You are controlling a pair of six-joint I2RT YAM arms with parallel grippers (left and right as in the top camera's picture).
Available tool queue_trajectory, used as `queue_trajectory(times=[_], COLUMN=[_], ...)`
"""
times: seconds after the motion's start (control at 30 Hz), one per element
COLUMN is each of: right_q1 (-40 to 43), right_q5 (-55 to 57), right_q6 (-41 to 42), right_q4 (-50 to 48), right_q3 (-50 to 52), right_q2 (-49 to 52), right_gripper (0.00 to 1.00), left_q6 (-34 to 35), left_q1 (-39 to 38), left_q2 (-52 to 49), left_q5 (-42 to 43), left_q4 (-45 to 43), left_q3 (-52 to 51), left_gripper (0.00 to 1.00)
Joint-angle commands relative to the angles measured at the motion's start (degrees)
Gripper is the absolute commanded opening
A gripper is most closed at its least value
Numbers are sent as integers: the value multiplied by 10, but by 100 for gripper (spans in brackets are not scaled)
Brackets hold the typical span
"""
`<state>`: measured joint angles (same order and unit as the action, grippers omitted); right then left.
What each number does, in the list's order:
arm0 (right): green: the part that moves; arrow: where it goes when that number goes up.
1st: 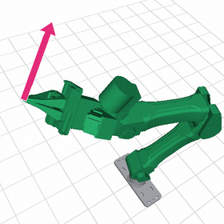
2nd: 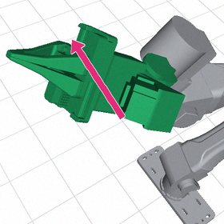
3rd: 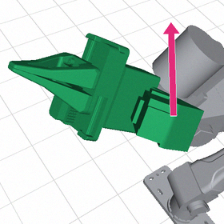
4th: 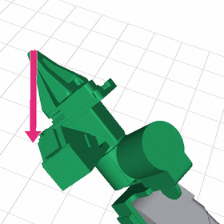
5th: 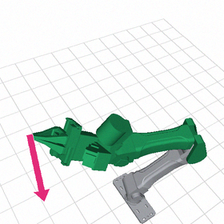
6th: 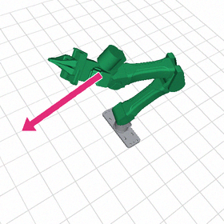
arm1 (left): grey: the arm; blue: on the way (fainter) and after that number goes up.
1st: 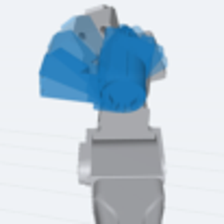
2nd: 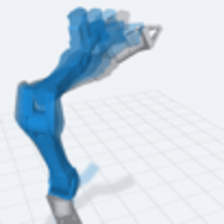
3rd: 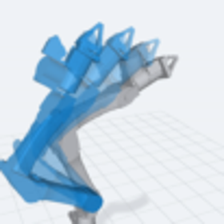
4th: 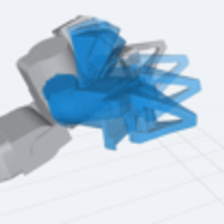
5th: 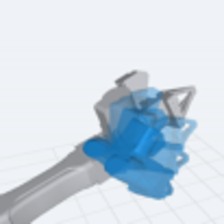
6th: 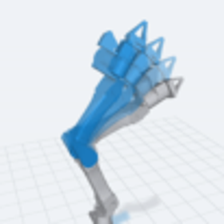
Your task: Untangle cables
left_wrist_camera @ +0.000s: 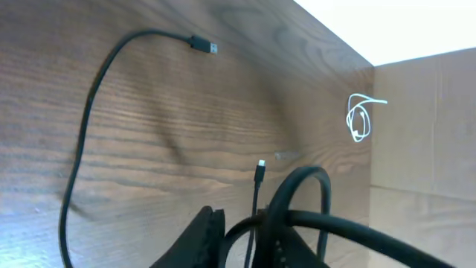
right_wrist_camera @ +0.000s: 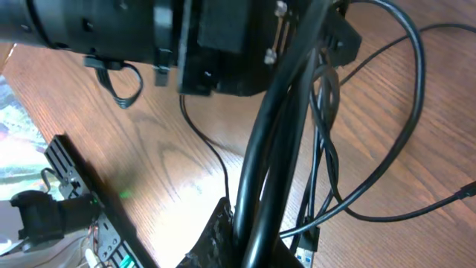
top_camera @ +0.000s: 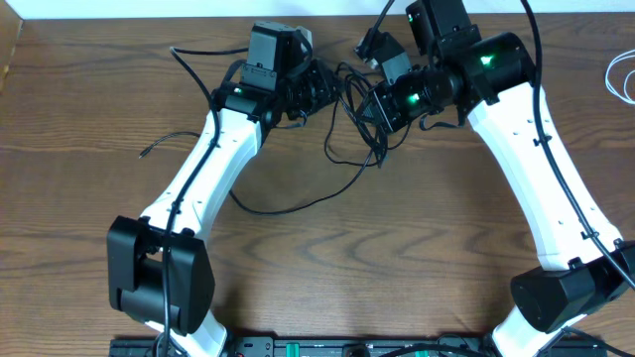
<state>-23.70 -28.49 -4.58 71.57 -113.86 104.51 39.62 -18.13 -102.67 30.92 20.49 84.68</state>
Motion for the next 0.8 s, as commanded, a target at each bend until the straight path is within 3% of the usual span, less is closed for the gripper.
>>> queue_trajectory(times=[0.0,0.23,0.53,0.77], right_q1=[-6,4,71,133], right_q5=[43,264,265,257], right_q6=[46,177,179,191], right_q4=[-1,-23,-43,-49], right_q3=[-4,-3,-3,-3], right_q2=[0,35,143,202], right_gripper=[1,1,1,1], left_q6=[1,-11,-69,-70], left_q1=[-3,9,93,191], left_q2=[-14,-5,125,262], left_q5=[-19,20,51,51], left_q4=[0,2,98,122], left_q3=[2,2,2,2], left_gripper=[8,8,7,7])
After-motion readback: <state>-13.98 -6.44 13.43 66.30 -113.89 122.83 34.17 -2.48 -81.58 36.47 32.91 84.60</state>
